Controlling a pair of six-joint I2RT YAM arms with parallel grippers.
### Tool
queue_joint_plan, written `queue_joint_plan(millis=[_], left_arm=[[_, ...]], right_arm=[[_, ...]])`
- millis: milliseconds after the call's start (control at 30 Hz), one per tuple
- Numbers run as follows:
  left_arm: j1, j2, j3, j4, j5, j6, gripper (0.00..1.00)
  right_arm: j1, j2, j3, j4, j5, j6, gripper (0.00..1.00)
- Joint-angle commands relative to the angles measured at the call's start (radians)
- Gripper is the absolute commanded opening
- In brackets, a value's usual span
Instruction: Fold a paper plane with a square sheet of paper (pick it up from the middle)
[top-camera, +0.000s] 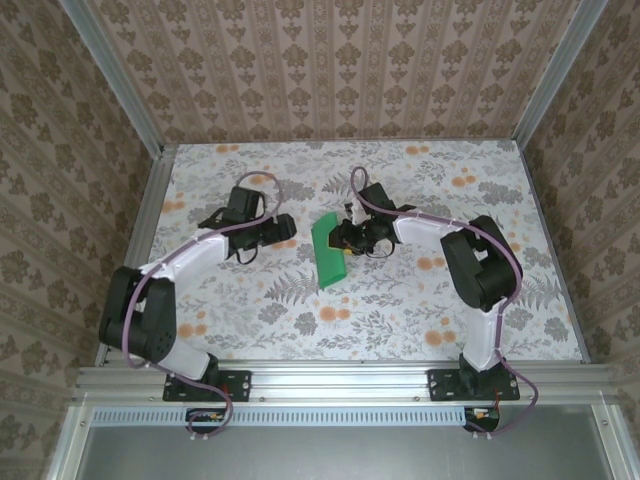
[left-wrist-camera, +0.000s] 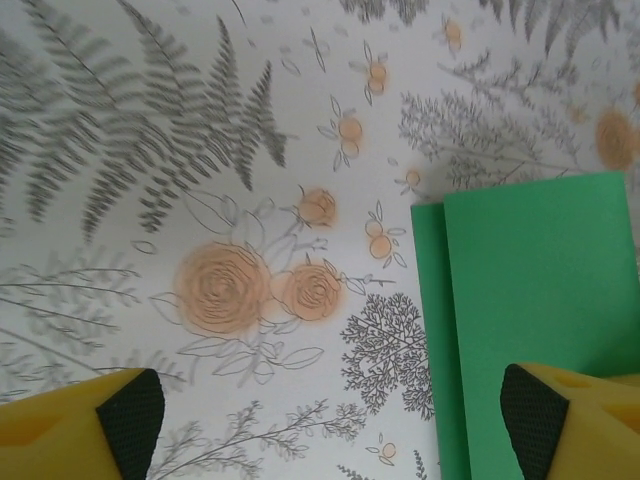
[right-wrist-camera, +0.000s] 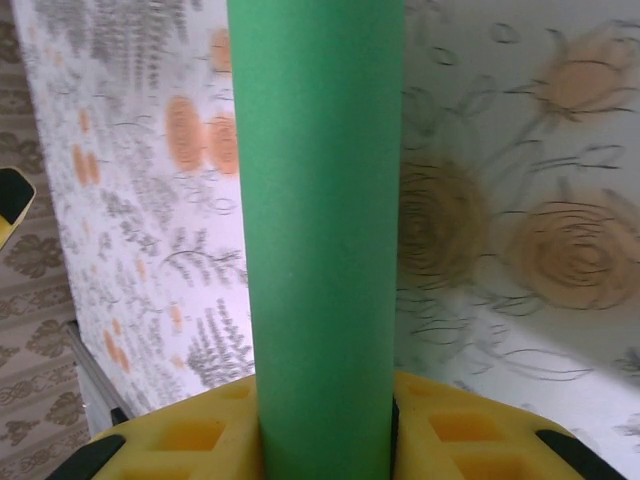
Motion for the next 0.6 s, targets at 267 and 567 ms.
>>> queue_joint_plan(millis=[267,567], left_arm=[[-0.091,0.087,-0.011,0.213,-0.001,-0.16,0.72],[-0.117,0.102,-0.015,0.209,-0.017,-0.157,0.69]], right_arm=[[-0.03,0.079,-0.01,-0.04,0.02,-0.083,0.32],[-0.03,0.105,-0.003,-0.074,0.073,-0.104,0.32]])
